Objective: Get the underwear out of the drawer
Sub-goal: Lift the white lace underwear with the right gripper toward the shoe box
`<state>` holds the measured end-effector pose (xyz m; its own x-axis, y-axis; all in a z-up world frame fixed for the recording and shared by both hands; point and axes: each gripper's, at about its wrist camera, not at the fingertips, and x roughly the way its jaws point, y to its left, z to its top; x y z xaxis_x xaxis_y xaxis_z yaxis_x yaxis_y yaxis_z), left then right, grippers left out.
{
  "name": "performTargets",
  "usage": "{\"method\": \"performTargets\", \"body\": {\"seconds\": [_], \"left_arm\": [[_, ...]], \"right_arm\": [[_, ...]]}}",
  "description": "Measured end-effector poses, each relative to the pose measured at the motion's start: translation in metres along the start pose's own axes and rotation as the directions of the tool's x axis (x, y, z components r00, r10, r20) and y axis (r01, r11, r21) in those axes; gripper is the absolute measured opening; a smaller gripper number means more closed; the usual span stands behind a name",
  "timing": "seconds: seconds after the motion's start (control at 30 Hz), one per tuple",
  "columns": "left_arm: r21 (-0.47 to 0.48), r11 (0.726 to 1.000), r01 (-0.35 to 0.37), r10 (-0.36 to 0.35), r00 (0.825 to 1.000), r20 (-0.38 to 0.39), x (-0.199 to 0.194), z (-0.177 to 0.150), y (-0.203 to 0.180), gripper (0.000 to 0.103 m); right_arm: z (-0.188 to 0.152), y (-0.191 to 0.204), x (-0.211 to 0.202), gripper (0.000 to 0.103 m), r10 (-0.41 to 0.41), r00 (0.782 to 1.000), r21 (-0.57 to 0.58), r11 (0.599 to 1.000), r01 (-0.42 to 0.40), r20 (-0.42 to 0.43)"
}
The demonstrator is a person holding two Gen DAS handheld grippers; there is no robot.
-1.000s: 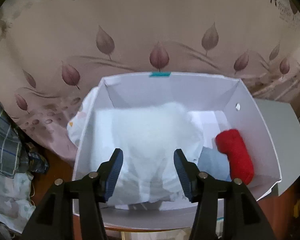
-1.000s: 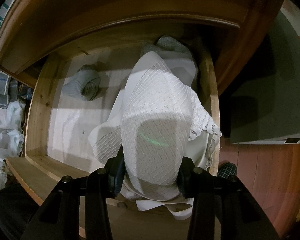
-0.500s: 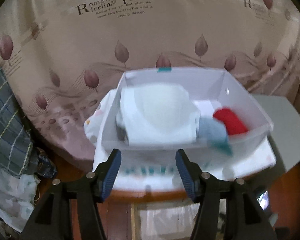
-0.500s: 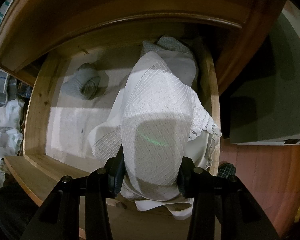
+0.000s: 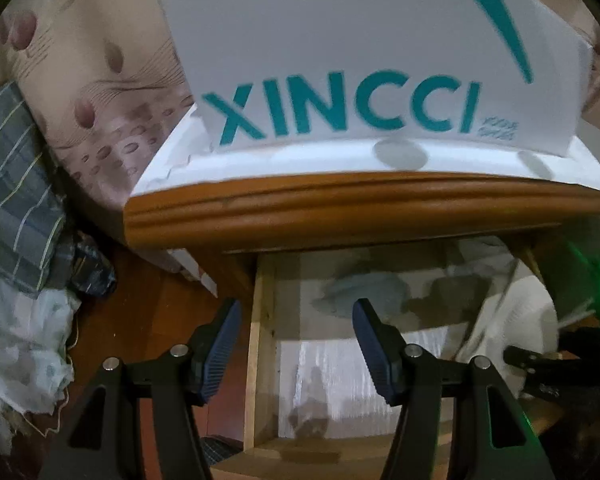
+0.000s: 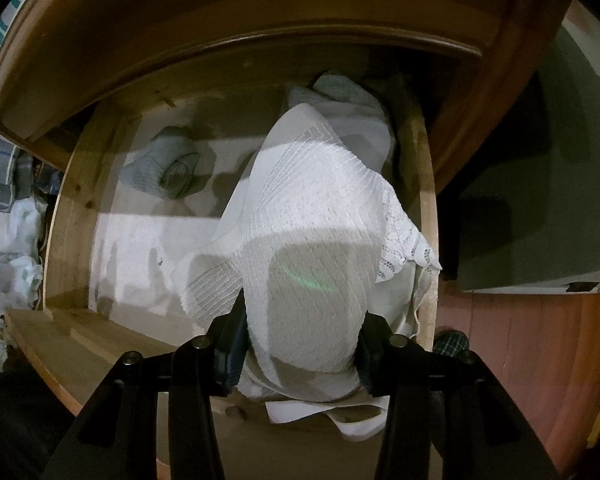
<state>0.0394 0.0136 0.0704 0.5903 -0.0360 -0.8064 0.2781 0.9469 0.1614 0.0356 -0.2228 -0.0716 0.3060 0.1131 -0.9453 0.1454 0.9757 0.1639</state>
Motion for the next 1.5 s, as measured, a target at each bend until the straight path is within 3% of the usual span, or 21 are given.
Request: {"method": "performTargets", "body": {"seconds": [0.2, 0.33, 0.47, 0.8, 0.97, 1.2, 1.5], "left_arm": [[0.013, 1.0, -0.009, 0.009, 1.0, 0.009, 0.014, -0.012, -0.003, 0.06], [0.035, 0.999, 0.012, -0.011, 0.999, -0.035, 0.024, -0.013, -0.007, 0.06], [0.053, 0.998, -0.013, 0.016, 0.999, -0.048, 0.028, -0.013, -0.007, 0.06], [-0.008, 1.0, -0.006, 0.005, 0.995, -0.097, 0.034, -0.014, 0.009, 0.06], [-0.024, 1.0, 0.003, -0.005, 0.995, -0.099, 0.03, -0.012, 0.013, 0.06], [-0.021, 1.0, -0.002, -0.001, 0.994, -0.107, 0.03, -0.01, 0.015, 0.06], [-0.062, 0.998, 0.009, -0.017, 0.991, -0.134, 0.036, -0.01, 0.019, 0.06]], "right_arm": [[-0.001, 0.003, 0.002, 0.042, -0.004, 1.0, -0.013, 1.0, 0.004, 0.008], [0.0, 0.0, 0.0, 0.042, 0.005, 1.0, -0.003, 1.0, -0.005, 0.025], [0.001, -0.003, -0.004, 0.039, 0.015, 0.999, 0.021, 1.0, -0.016, 0.048], [0.011, -0.008, -0.034, 0.038, 0.092, 0.984, 0.053, 0.993, -0.101, 0.149], [0.017, 0.0, -0.047, 0.038, 0.108, 0.985, 0.028, 0.993, -0.112, 0.133], [0.029, 0.029, -0.099, 0.038, 0.111, 0.983, -0.079, 0.992, -0.1, 0.144], [0.028, 0.034, -0.133, 0.037, 0.163, 0.982, -0.085, 0.984, -0.155, 0.092]]}}
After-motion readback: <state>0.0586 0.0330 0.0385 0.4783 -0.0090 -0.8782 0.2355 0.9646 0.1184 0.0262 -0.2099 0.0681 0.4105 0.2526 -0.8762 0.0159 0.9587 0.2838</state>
